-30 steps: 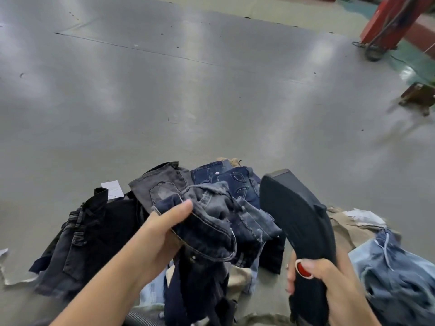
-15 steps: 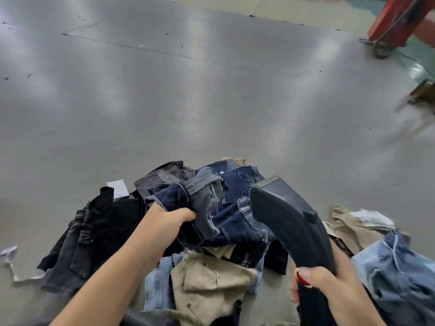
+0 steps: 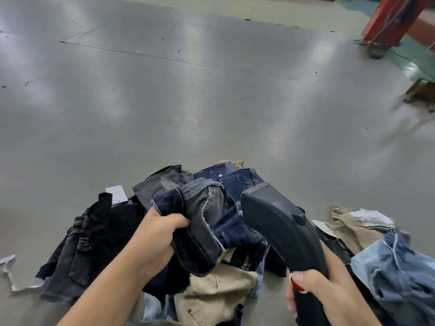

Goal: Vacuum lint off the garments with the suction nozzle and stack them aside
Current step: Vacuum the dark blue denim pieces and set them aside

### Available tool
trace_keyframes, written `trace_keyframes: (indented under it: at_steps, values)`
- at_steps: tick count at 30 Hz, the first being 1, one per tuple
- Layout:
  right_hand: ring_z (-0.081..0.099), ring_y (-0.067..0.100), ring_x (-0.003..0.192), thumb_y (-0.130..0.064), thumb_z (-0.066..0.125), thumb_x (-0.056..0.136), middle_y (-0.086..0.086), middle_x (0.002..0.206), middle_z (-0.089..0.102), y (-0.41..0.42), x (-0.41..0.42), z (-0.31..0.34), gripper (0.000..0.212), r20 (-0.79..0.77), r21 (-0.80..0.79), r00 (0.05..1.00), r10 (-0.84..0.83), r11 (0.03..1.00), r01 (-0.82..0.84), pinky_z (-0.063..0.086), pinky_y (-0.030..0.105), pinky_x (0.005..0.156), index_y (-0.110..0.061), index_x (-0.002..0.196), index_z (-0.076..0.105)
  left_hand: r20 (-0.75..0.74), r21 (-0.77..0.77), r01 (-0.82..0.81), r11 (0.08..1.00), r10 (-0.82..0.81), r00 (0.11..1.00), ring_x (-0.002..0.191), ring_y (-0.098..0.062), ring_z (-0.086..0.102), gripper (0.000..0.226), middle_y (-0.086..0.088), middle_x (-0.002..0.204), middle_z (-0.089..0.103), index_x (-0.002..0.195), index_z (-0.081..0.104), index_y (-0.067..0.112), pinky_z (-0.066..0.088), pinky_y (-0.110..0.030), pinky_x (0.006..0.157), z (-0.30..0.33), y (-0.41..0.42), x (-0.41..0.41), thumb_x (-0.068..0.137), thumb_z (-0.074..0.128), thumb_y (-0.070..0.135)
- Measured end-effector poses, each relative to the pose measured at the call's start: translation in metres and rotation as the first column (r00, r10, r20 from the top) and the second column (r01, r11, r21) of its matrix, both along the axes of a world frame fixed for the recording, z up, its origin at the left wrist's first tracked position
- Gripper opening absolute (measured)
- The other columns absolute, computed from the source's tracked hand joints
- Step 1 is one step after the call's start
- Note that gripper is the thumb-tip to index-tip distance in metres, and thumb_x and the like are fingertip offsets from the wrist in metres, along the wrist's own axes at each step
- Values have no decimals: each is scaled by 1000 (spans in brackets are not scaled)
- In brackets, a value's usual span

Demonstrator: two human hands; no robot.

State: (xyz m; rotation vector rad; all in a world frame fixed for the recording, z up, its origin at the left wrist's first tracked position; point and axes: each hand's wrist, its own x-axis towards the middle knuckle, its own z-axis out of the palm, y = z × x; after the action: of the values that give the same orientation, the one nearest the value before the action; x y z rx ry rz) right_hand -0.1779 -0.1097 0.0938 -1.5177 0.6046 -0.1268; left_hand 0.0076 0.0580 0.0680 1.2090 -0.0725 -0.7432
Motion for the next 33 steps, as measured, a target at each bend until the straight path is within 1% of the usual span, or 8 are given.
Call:
trace_keyframes:
  at_steps: [7, 13, 16, 18, 21, 26, 29, 33]
  values:
    - [59, 12, 59, -31, 60, 47, 9, 70, 70, 11, 5, 3, 61, -76, -76, 990, 117, 990, -123, 46, 20, 56, -67, 96, 57, 75, 166, 85, 982, -99, 992, 91, -32, 69, 46, -18, 97, 72, 101, 69, 7, 55, -44, 81, -20, -9, -14, 85, 39, -23]
    - [53, 24, 47, -18, 55, 56, 21, 56, 57, 11, 10, 1, 39, -94, 35, 995, -10, 999, 13, 46, 28, 44, -44, 81, 67, 161, 246, 137, 960, -180, 970, 80, -18, 72, 46, -8, 86, 75, 100, 67, 8, 55, -24, 64, -21, -13, -16, 84, 37, -23]
    - [46, 27, 32, -7, 59, 63, 25, 47, 50, -3, 9, 0, 10, -55, 108, 980, -190, 975, 195, 40, 26, 32, -5, 72, 60, 161, 223, 157, 962, -195, 968, 85, -20, 72, 51, -7, 91, 75, 100, 70, 12, 55, -23, 66, -21, -11, -16, 85, 37, -23]
    - [46, 28, 31, -4, 56, 74, 27, 47, 48, -18, 0, 2, 16, -46, 107, 966, -254, 960, 258, 40, 26, 33, 7, 67, 48, 154, 180, 154, 971, -182, 971, 86, -20, 72, 57, -8, 93, 75, 98, 73, 15, 55, -23, 66, -21, -8, -16, 84, 35, -25]
    - [47, 30, 32, -9, 59, 60, 29, 48, 49, -22, -4, 3, 20, -66, 127, 984, -167, 976, 174, 40, 29, 35, 7, 68, 52, 187, 175, 168, 970, -200, 962, 81, -17, 73, 67, -5, 89, 76, 94, 75, 26, 55, -21, 63, -17, -8, -16, 84, 34, -25]
    - [55, 23, 45, -29, 64, 46, 14, 52, 59, 3, 3, -6, 39, -162, 56, 984, 76, 996, -68, 44, 26, 46, -44, 82, 68, 188, 224, 265, 938, -308, 933, 78, -14, 72, 64, -2, 83, 75, 87, 75, 27, 55, -21, 63, -14, -11, -20, 85, 35, -23]
    - [49, 26, 37, -8, 61, 79, 20, 50, 55, -3, 10, -5, 8, -119, 67, 989, -88, 993, 96, 43, 27, 37, -15, 83, 62, 156, 213, 282, 935, -318, 935, 78, -14, 72, 60, -4, 83, 75, 86, 75, 21, 54, -22, 63, -14, -11, -19, 84, 35, -24]
    - [49, 29, 37, -7, 56, 82, 24, 52, 52, -20, 6, -6, 14, -59, 78, 942, -332, 939, 336, 44, 29, 36, 3, 73, 51, 34, 117, 269, 956, -274, 961, 80, -24, 72, 39, -14, 90, 74, 98, 71, 5, 56, -26, 61, -9, -8, -14, 78, 49, -20]
